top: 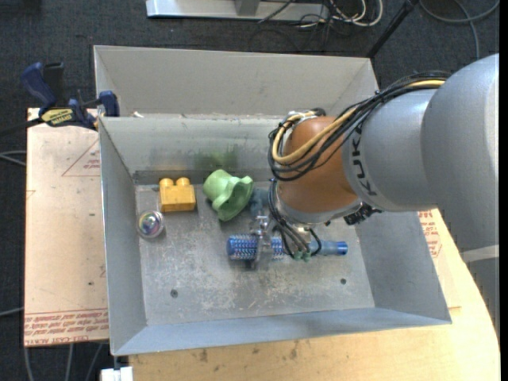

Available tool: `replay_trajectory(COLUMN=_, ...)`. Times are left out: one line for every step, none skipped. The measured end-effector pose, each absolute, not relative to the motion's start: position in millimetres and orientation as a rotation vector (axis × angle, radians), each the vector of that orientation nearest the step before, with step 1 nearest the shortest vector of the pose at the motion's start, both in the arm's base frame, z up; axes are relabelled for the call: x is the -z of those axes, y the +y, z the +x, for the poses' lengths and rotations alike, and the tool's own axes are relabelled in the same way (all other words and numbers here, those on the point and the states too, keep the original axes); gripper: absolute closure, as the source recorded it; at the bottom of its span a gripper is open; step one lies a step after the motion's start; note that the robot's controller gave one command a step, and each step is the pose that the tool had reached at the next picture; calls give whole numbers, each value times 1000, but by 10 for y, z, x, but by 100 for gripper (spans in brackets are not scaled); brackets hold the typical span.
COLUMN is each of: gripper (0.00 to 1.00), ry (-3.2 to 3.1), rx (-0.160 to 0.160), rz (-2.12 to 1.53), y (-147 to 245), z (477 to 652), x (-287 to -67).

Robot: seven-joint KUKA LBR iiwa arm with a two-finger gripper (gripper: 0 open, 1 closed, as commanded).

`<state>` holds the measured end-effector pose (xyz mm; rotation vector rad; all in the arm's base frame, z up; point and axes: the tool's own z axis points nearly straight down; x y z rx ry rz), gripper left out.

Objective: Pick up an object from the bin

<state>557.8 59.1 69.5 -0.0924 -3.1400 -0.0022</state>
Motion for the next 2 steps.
replay_trajectory(gripper=100, ry=-3148, rx=4, rz=-29, y=839, z=5316, x=-1859)
replay_trajectory(gripper=100, ry=-3110, rx=1, rz=495, y=821, z=5390, x=-2583)
